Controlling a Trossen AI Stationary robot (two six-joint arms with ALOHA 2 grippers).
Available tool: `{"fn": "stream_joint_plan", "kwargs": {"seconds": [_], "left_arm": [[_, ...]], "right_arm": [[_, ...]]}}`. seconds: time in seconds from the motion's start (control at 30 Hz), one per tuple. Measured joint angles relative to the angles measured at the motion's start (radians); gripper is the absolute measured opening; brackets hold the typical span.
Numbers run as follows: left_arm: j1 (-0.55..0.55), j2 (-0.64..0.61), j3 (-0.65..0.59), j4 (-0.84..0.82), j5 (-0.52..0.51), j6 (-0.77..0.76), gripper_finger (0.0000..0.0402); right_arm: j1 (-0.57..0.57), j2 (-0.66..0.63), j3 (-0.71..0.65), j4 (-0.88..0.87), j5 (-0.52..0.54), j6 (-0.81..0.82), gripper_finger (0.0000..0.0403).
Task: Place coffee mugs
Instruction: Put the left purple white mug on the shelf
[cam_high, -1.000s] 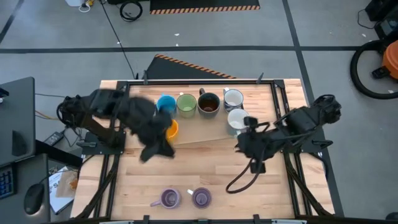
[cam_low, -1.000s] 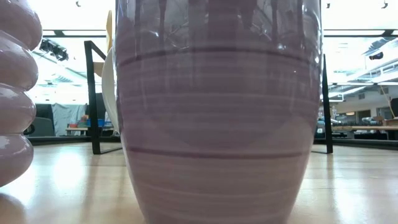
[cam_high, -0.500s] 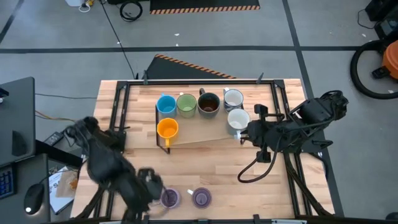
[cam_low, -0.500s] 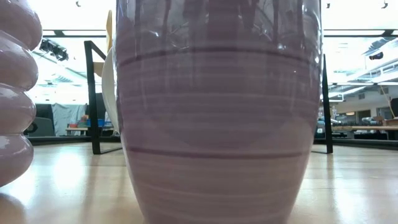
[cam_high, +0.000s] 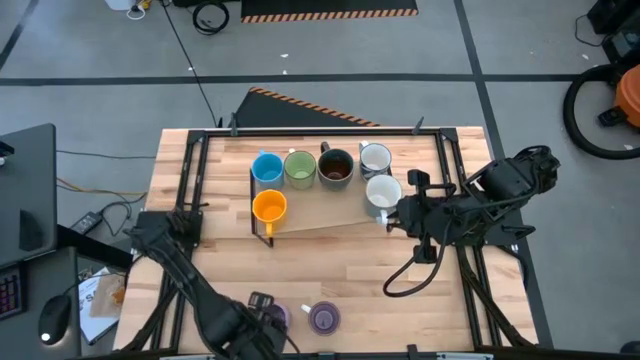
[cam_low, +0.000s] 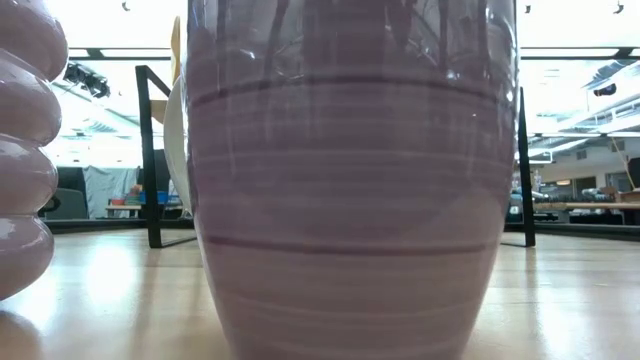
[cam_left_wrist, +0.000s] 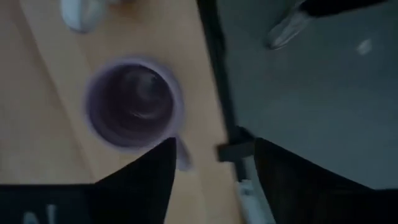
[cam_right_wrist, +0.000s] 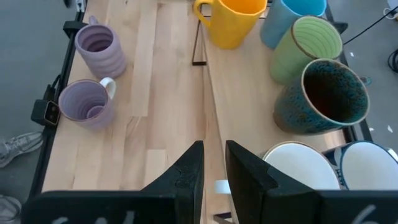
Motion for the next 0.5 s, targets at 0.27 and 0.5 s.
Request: {"fn": "stream_joint_plan", "kwargs": {"seconds": [0.27, 0.5], "left_arm": [[-0.039, 0.081, 0.0, -0.001, -0.109, 0.238, 0.0231], [-0.05, 0.148, 0.0, -0.025, -0.162, 0.313, 0.0202]], "right_arm": [[0.0, 0.0, 0.0, -0.005, -0.003, 0.0, 0.0073], [0.0, 0.0, 0.0, -0.004, -0.005, 0.0, 0.0073]]}}
